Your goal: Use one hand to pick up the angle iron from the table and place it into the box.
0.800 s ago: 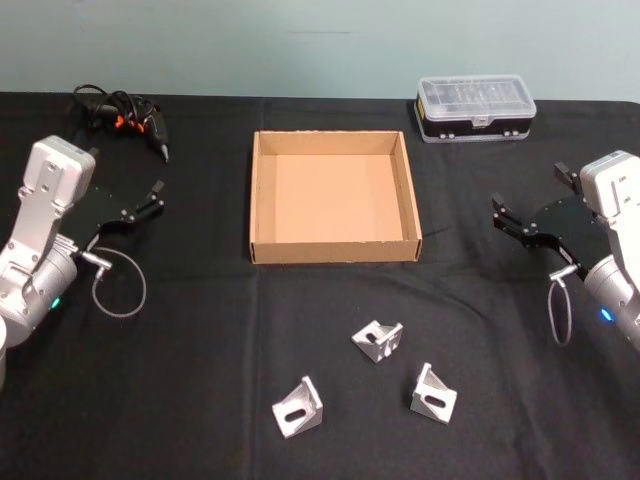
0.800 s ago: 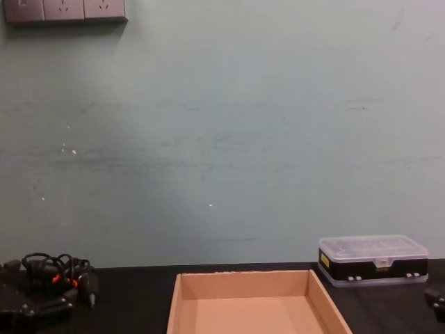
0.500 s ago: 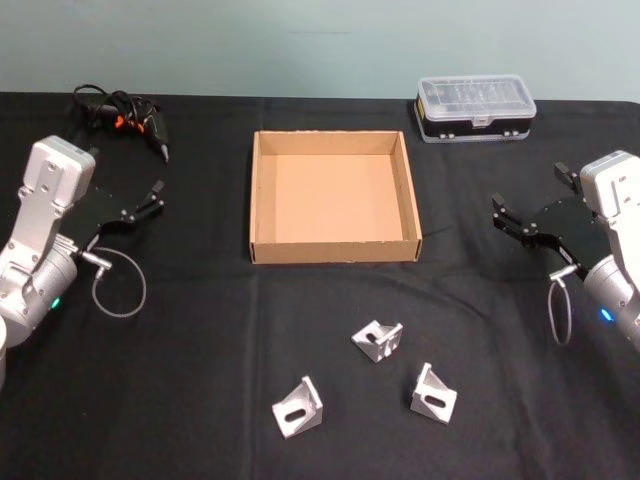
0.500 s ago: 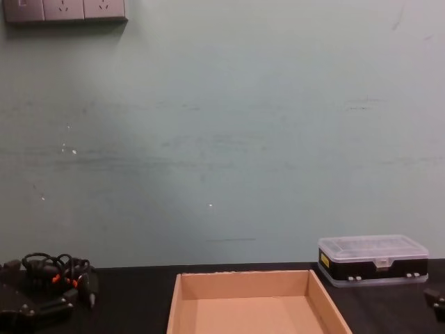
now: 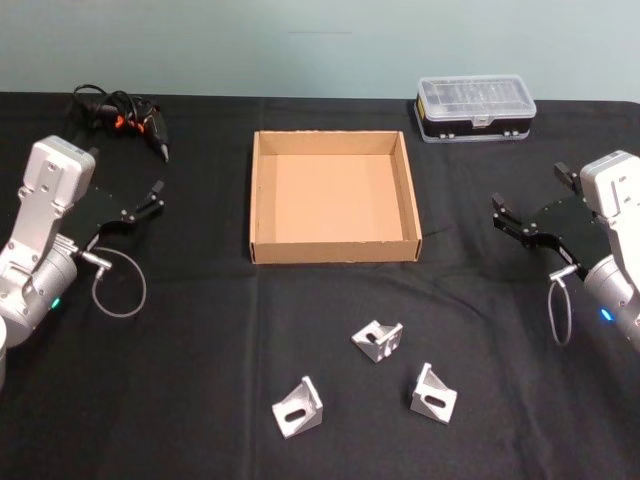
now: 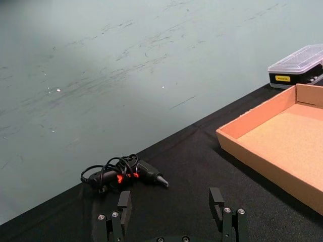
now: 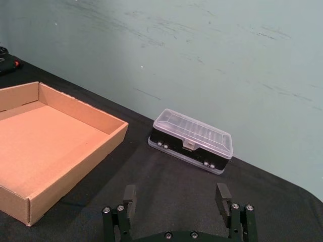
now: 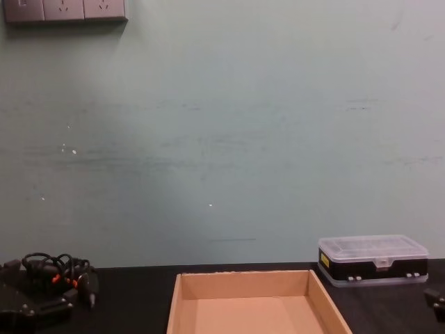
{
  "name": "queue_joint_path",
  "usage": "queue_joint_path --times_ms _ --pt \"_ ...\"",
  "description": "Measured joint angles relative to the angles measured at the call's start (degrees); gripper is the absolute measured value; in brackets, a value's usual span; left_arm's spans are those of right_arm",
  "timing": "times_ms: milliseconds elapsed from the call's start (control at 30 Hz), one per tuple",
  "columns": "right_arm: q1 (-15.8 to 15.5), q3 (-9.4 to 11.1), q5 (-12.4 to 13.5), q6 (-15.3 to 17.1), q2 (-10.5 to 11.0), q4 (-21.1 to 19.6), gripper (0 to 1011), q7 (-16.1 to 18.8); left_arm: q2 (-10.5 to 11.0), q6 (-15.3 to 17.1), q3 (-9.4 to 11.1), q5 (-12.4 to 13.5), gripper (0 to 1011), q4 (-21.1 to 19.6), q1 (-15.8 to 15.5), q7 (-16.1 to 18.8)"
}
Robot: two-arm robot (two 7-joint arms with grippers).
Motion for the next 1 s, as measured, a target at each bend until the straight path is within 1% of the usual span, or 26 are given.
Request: queue_joint_path --times_ms 1000 --pt "0.0 0.0 0.0 0.0 0.0 0.0 1003 0.0 0.0 0.0 0.0 0.0 1011 0.0 0.0 0.0"
